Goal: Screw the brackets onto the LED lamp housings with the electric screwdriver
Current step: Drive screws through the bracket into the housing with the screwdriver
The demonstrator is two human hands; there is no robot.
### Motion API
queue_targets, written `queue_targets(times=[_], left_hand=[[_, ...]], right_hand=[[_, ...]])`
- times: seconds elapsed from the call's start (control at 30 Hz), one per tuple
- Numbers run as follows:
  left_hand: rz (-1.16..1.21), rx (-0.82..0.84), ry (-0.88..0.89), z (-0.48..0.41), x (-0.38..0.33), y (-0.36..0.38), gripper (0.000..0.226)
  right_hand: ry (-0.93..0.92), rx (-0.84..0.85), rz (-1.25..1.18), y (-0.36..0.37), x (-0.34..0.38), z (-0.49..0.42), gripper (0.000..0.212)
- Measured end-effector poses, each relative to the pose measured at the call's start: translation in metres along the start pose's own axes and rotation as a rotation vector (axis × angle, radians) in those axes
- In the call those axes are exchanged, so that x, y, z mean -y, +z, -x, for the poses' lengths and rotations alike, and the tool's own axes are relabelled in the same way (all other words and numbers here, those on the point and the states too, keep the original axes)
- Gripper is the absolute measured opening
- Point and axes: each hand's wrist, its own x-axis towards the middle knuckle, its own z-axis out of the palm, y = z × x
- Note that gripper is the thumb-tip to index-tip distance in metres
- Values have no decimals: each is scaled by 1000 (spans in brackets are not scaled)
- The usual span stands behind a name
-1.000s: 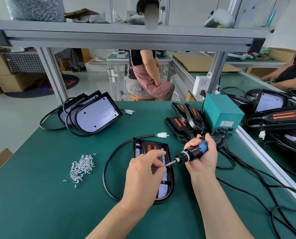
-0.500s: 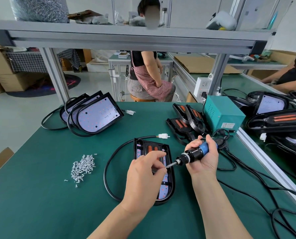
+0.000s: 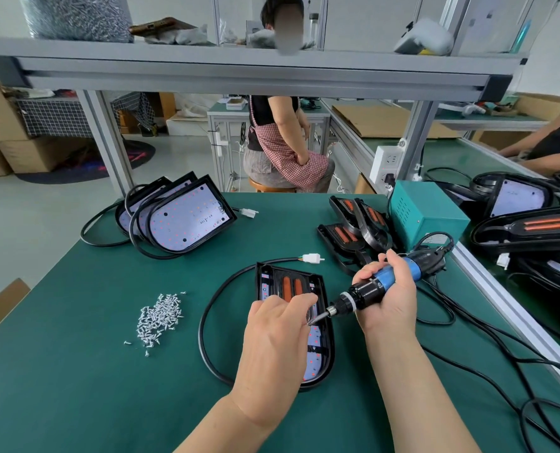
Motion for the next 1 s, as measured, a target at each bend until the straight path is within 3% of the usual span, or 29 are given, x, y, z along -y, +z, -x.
queue_targets(times=[0.23, 0.57, 0.7, 0.83, 0.93, 1.0], left_hand=[[-9, 41, 52, 3, 4, -3, 74], [74, 57, -64, 4, 13, -6, 68], [78, -22, -72, 3, 22, -20, 72], [335, -108, -415, -10, 44, -30, 53], [465, 65, -749, -28, 63, -28, 57], [442, 229, -818, -38, 68, -20, 60]], right_hand=[[-119, -44, 138, 12, -1, 10, 26], [-355, 110, 340, 39, -4, 31, 19], [-378, 178, 390, 49, -13, 38, 16], [-395, 251, 429, 57, -19, 44, 17], [-423, 300, 505, 61, -28, 51, 16], [-427, 335, 555, 63, -36, 57, 15]])
